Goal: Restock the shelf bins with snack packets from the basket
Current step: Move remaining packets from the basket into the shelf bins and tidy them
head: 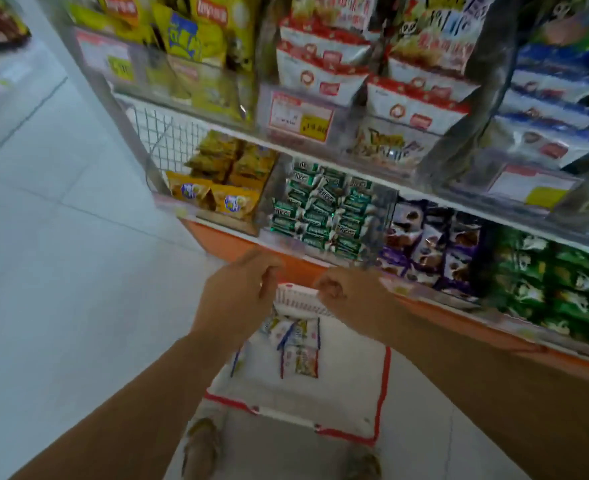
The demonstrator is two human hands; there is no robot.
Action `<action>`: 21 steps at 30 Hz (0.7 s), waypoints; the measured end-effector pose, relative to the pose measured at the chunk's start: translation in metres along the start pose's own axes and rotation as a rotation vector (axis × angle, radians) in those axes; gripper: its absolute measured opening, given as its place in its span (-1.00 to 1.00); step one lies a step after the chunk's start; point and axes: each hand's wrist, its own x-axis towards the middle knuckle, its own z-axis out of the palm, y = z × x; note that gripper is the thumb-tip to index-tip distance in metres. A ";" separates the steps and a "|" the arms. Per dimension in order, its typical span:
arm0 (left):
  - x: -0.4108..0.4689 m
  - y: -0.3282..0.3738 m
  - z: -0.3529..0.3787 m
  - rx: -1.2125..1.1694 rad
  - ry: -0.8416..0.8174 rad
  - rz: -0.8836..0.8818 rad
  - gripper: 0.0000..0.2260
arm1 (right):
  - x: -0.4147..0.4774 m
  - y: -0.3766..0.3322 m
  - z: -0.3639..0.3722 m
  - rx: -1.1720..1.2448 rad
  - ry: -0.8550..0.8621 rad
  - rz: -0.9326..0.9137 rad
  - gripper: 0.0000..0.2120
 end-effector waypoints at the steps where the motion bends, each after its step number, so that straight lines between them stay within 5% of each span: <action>1: -0.011 -0.003 0.020 -0.002 -0.034 -0.090 -0.81 | -0.001 0.014 0.009 -0.014 -0.062 0.009 -0.82; 5: -0.056 -0.011 0.085 -0.041 -0.119 -0.391 -0.80 | -0.005 0.067 0.044 0.000 -0.212 0.066 -0.82; 13: -0.118 -0.069 0.195 -0.157 -0.273 -0.719 -0.77 | 0.010 0.154 0.135 0.044 -0.425 0.326 -0.81; 18: -0.116 -0.117 0.282 -0.151 -0.400 -0.751 -0.73 | 0.047 0.205 0.209 0.117 -0.451 0.449 -0.90; 21: -0.103 -0.147 0.345 -0.198 -0.477 -0.802 -0.73 | 0.073 0.244 0.259 0.199 -0.435 0.586 -0.66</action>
